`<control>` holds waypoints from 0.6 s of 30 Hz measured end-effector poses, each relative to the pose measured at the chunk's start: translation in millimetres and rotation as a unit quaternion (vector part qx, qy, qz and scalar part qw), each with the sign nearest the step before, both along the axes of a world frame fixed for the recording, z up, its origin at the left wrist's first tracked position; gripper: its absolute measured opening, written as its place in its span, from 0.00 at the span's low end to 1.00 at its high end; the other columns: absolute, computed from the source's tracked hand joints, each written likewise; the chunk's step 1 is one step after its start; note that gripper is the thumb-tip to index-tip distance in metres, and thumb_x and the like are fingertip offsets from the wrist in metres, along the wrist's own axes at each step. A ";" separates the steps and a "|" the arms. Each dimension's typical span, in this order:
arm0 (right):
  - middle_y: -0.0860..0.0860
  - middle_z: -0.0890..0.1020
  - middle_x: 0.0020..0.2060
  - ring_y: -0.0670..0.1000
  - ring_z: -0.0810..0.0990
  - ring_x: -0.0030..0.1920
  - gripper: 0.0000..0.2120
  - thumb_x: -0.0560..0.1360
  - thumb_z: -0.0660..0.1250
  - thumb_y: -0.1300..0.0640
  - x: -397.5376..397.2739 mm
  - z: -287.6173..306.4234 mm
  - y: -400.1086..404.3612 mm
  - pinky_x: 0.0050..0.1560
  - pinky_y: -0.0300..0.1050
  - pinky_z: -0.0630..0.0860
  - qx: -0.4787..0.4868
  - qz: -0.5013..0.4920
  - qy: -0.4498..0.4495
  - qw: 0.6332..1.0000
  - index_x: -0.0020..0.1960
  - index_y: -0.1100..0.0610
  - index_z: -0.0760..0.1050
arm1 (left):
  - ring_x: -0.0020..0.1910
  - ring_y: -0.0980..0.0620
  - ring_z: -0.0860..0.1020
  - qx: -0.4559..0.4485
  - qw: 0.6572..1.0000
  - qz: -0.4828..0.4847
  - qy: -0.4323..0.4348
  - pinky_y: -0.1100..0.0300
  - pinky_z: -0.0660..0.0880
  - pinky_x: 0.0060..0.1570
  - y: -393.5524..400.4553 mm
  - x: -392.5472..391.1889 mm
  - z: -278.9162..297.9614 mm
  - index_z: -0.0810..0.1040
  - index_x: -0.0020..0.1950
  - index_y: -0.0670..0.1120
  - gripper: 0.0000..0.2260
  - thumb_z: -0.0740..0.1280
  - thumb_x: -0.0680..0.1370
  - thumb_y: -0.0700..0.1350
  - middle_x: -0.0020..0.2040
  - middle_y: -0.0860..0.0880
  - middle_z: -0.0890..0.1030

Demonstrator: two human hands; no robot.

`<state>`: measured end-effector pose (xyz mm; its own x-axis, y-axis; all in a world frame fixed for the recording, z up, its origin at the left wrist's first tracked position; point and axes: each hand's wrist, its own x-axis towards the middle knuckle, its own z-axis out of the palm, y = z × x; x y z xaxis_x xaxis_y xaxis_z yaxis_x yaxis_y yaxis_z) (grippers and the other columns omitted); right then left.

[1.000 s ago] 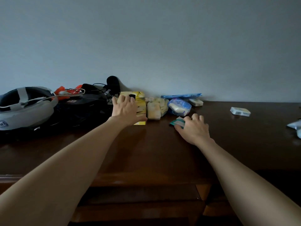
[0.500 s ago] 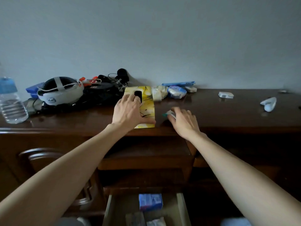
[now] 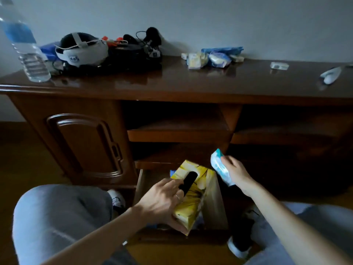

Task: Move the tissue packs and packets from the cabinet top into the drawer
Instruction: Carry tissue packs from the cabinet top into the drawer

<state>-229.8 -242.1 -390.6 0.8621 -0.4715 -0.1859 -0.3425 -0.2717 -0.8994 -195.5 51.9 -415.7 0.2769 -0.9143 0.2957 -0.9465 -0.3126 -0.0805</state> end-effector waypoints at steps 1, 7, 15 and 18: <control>0.55 0.79 0.64 0.49 0.79 0.53 0.19 0.84 0.61 0.47 -2.3 -18.0 0.3 0.50 0.45 0.77 0.013 0.010 0.046 0.999 0.70 0.56 0.74 | 0.63 0.47 0.79 0.037 0.998 0.036 0.031 0.53 0.77 0.61 1.0 1.4 -16.4 0.84 0.51 0.43 0.44 0.62 0.62 0.83 0.51 0.48 0.85; 0.56 0.78 0.64 0.56 0.79 0.62 0.26 0.81 0.62 0.40 14.5 -113.0 17.1 0.61 0.52 0.76 -0.009 0.068 0.212 0.975 0.73 0.55 0.71 | 0.60 0.48 0.77 0.107 0.940 0.280 0.165 0.52 0.73 0.58 5.5 46.4 -86.4 0.77 0.60 0.48 0.49 0.52 0.60 0.86 0.60 0.48 0.80; 0.53 0.77 0.64 0.54 0.78 0.60 0.23 0.78 0.66 0.40 65.0 -190.2 38.6 0.50 0.45 0.73 -0.168 0.042 0.208 0.963 0.67 0.51 0.71 | 0.79 0.46 0.59 0.161 0.902 0.351 0.196 0.51 0.58 0.75 -2.5 110.7 -151.0 0.68 0.74 0.42 0.39 0.66 0.74 0.69 0.74 0.44 0.71; 0.55 0.72 0.71 0.59 0.72 0.70 0.31 0.78 0.66 0.40 61.6 -209.5 40.5 0.66 0.57 0.73 -0.144 0.061 0.202 0.967 0.75 0.51 0.63 | 0.82 0.45 0.51 0.162 0.897 0.360 0.200 0.49 0.49 0.80 -1.3 125.6 -166.0 0.63 0.79 0.43 0.26 0.65 0.81 0.42 0.80 0.43 0.62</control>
